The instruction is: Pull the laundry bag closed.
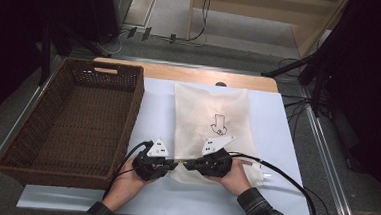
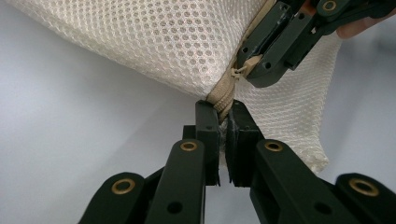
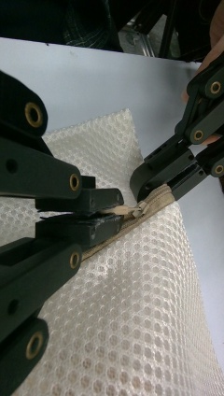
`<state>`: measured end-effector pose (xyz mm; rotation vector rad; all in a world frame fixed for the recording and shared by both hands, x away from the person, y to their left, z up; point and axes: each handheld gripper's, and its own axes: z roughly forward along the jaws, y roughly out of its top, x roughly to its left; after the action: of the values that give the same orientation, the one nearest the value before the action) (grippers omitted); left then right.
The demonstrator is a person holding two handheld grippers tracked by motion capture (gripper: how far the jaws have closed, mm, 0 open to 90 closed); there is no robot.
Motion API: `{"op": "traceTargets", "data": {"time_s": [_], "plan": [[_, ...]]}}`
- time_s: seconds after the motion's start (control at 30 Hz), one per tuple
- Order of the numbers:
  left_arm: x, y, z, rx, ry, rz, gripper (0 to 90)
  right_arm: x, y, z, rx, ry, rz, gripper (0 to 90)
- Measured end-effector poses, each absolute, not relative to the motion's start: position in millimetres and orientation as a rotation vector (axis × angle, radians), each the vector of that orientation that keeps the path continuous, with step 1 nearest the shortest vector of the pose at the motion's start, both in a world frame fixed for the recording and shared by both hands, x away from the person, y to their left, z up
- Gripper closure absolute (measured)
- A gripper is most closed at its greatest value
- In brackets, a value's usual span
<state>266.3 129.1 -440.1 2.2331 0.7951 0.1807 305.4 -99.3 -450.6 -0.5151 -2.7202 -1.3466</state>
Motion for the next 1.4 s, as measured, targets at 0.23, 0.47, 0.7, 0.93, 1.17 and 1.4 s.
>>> {"op": "traceTargets", "data": {"time_s": [0.23, 0.47, 0.7, 0.93, 1.17, 1.4], "plan": [[267, 130, -439, 2.227, 0.823, 0.191, 85.6, 306, -100, -452, -0.515, -2.742, -1.343, 88.0], [267, 130, -439, 2.232, 0.830, 0.196, 85.6, 307, -103, -452, -0.509, -2.757, -1.335, 88.0], [267, 131, -439, 2.218, 0.852, 0.205, 85.6, 309, -109, -454, -0.529, -2.756, -1.341, 88.0], [268, 132, -439, 2.221, 0.859, 0.210, 85.5, 312, -119, -454, -0.552, -2.757, -1.340, 88.0], [268, 132, -439, 2.221, 0.860, 0.206, 85.4, 312, -125, -454, -0.565, -2.768, -1.339, 87.9], [268, 132, -439, 2.217, 0.866, 0.203, 85.3, 310, -130, -452, -0.582, -2.774, -1.335, 88.0]]}}
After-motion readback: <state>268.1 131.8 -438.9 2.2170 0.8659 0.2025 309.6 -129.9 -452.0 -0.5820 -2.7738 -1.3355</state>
